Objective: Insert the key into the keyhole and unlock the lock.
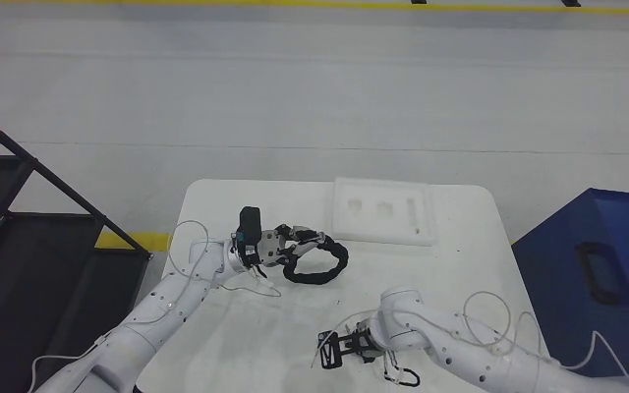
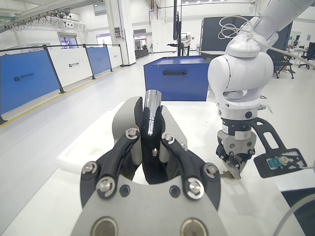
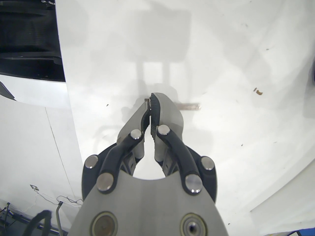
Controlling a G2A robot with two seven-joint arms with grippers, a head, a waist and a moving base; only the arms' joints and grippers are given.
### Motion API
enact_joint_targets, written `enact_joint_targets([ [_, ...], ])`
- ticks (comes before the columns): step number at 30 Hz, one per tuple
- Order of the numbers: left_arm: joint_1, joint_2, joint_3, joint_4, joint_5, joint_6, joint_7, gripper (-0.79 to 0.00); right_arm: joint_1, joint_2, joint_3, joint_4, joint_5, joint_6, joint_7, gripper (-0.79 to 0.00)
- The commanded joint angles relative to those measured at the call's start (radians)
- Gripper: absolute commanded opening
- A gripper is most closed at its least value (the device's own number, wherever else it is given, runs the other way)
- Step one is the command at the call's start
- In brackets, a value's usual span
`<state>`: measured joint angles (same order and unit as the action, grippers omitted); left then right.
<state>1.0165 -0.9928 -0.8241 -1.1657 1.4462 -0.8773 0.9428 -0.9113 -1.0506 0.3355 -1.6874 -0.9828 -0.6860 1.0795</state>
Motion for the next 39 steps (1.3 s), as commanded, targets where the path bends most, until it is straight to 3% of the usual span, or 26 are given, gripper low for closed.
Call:
enact_joint_targets([
  [1,0.000,0.000,0.000,0.000,0.000,0.000,0.000,-0.785,0.002,0.000,0.005,-0.011,-0.004,0.008,0.002,-0.785],
  [9,0.000,0.000,0.000,0.000,0.000,0.000,0.000,-0.785,-0.017,0.028,0.098,-0.116,0.077,0.052,-0.058,-0.785],
  [19,0.000,0.000,0.000,0.000,0.000,0.000,0.000,-0.785,-0.111,0.138,0.404,-0.252,0.194,0.076,-0.073,-0.785],
  [29,0.000,0.000,0.000,0.000,0.000,0.000,0.000,-0.785,-0.136,0.190,0.660,-0.168,0.250,0.118,-0.112,-0.785],
  [39,0.000,0.000,0.000,0.000,0.000,0.000,0.000,-0.785,-0.064,0.181,0.668,-0.055,0.188,0.270,-0.036,-0.785],
])
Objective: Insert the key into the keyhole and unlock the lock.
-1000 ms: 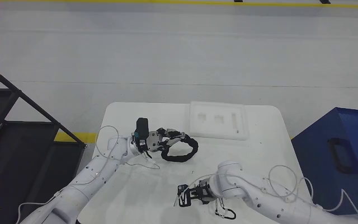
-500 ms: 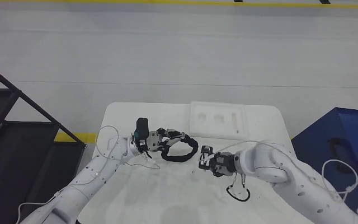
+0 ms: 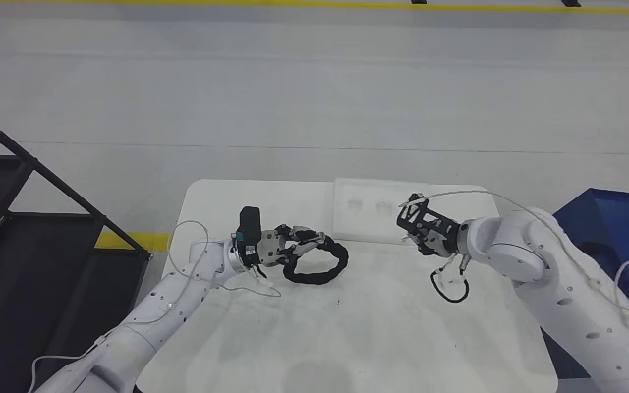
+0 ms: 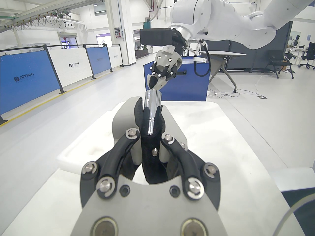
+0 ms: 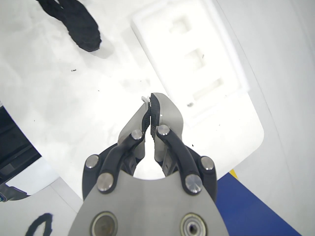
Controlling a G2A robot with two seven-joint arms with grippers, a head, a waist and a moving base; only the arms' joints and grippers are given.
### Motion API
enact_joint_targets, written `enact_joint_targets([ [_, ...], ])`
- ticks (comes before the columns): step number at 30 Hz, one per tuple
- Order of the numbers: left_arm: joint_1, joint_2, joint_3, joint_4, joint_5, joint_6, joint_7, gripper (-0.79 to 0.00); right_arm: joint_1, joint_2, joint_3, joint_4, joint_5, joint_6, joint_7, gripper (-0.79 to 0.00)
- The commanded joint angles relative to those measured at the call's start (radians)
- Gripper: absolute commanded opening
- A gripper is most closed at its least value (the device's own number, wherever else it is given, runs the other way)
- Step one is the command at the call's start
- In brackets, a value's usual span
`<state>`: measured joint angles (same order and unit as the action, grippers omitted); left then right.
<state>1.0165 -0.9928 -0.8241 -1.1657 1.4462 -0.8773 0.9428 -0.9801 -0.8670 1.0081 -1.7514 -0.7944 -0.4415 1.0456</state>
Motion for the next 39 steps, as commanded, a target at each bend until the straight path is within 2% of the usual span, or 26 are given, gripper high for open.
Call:
enact_joint_targets([
  [1,0.000,0.000,0.000,0.000,0.000,0.000,0.000,-0.785,0.011,-0.006,-0.013,0.017,-0.010,0.031,-0.001,-0.785],
  [7,0.000,0.000,0.000,0.000,0.000,0.000,0.000,-0.785,0.068,-0.032,-0.074,0.072,-0.063,0.131,0.000,-0.785],
  [26,0.000,0.000,0.000,0.000,0.000,0.000,0.000,-0.785,0.069,-0.033,-0.075,0.076,-0.065,0.137,-0.008,-0.785],
  [30,0.000,0.000,0.000,0.000,0.000,0.000,0.000,-0.785,0.082,-0.040,-0.067,0.137,-0.051,0.155,-0.040,-0.785],
  [39,0.000,0.000,0.000,0.000,0.000,0.000,0.000,-0.785,0.215,-0.093,-0.148,0.349,-0.022,0.211,-0.036,-0.785],
])
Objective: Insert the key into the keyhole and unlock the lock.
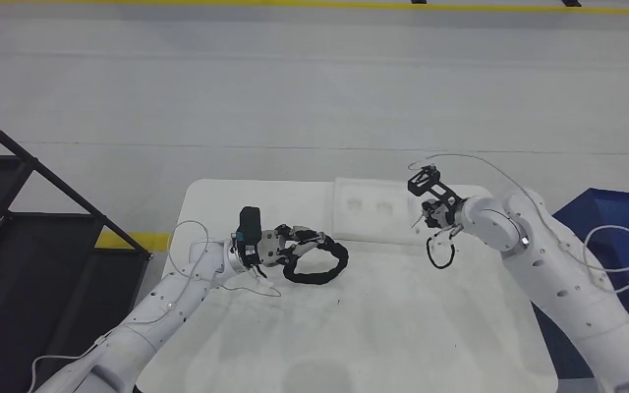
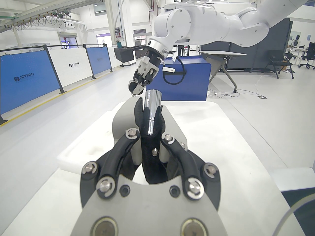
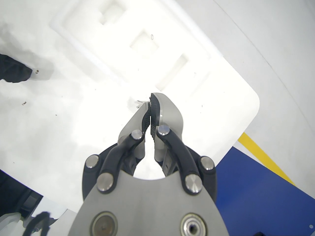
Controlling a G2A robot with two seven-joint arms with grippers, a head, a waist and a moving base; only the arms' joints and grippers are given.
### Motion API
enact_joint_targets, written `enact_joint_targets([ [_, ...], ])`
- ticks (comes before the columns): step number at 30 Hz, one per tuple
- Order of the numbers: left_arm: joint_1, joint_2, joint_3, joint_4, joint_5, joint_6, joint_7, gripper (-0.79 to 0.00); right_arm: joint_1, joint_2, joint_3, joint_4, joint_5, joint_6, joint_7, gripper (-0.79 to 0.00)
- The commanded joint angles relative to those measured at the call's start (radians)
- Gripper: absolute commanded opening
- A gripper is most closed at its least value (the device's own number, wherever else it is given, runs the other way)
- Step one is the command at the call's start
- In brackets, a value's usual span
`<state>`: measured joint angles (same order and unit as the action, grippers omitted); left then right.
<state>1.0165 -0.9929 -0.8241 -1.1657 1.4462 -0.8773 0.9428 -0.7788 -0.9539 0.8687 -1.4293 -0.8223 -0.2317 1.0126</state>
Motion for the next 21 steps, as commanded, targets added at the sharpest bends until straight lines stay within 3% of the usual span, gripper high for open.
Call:
enact_joint_targets([
  [1,0.000,0.000,0.000,0.000,0.000,0.000,0.000,-0.785,0.025,-0.011,-0.016,0.050,0.008,0.006,-0.001,-0.785],
  [12,0.000,0.000,0.000,0.000,0.000,0.000,0.000,-0.785,0.070,-0.051,-0.053,0.237,0.065,0.009,-0.047,-0.785],
  [21,0.000,0.000,0.000,0.000,0.000,0.000,0.000,-0.785,0.081,-0.071,-0.074,0.294,0.042,0.018,-0.068,-0.785],
])
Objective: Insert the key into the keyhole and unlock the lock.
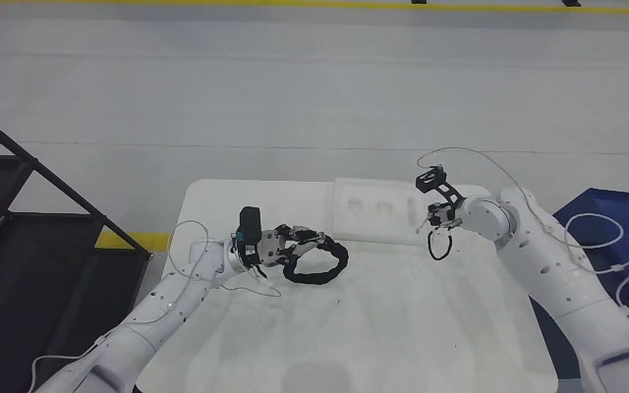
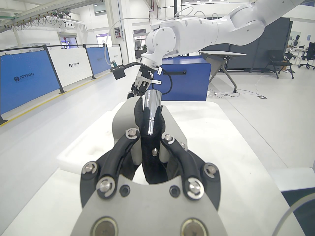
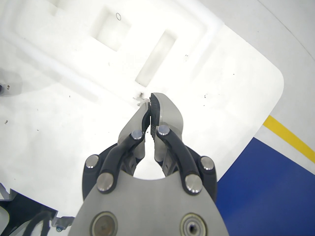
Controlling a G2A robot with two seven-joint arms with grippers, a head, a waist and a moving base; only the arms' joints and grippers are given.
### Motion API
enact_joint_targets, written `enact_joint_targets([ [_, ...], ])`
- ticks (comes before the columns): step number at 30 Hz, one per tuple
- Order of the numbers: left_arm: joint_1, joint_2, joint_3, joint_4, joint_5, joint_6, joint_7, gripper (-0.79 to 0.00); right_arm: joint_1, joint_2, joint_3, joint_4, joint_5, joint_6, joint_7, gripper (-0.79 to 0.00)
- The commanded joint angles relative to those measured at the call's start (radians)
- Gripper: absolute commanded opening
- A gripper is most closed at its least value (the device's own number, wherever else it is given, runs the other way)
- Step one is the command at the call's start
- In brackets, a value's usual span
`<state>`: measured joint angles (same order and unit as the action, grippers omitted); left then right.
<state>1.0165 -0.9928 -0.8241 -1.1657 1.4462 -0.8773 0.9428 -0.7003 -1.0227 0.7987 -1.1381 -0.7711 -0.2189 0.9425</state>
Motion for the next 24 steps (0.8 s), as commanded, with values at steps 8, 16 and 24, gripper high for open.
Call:
enact_joint_targets([
  [8,0.000,0.000,0.000,0.000,0.000,0.000,0.000,-0.785,0.011,-0.020,-0.018,0.028,-0.029,0.024,-0.008,-0.785],
  [16,0.000,0.000,0.000,0.000,0.000,0.000,0.000,-0.785,-0.010,-0.019,0.001,-0.013,-0.054,0.043,-0.007,-0.785],
  [24,0.000,0.000,0.000,0.000,0.000,0.000,0.000,-0.785,-0.040,-0.010,0.030,-0.078,-0.079,0.041,0.033,-0.785],
])
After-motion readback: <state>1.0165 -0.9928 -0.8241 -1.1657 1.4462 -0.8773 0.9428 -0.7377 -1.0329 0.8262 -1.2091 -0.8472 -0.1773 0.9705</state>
